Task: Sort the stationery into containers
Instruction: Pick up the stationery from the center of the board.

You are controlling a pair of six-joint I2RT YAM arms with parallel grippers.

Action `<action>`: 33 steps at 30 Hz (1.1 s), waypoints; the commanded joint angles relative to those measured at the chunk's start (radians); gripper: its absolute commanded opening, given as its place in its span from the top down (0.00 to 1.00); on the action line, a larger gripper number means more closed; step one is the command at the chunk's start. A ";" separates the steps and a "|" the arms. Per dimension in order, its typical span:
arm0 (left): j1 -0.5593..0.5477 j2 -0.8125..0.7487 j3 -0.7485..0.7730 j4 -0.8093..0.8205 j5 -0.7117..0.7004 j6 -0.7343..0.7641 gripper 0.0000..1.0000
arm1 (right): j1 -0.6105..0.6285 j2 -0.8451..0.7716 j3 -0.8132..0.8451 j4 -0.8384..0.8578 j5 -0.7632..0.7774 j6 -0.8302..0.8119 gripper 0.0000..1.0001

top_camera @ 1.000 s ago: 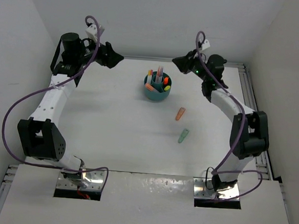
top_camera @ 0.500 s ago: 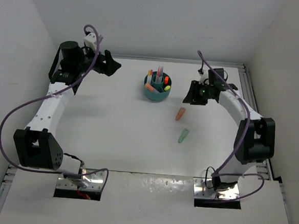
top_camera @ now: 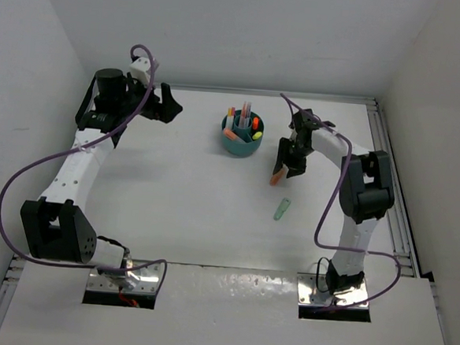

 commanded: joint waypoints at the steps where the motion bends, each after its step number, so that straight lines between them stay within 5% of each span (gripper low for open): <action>1: 0.001 -0.051 -0.005 -0.005 -0.016 0.015 0.07 | 0.018 0.038 0.069 -0.003 0.062 0.046 0.50; 8: 0.007 -0.065 -0.017 -0.035 -0.016 0.032 0.07 | 0.039 0.112 0.127 -0.020 0.127 0.065 0.39; 14: 0.012 -0.082 -0.045 -0.036 0.001 0.033 0.06 | 0.042 0.167 0.178 -0.024 0.150 0.047 0.41; 33: 0.061 -0.075 -0.072 -0.026 0.073 0.038 0.05 | 0.039 0.247 0.297 -0.135 0.136 0.008 0.75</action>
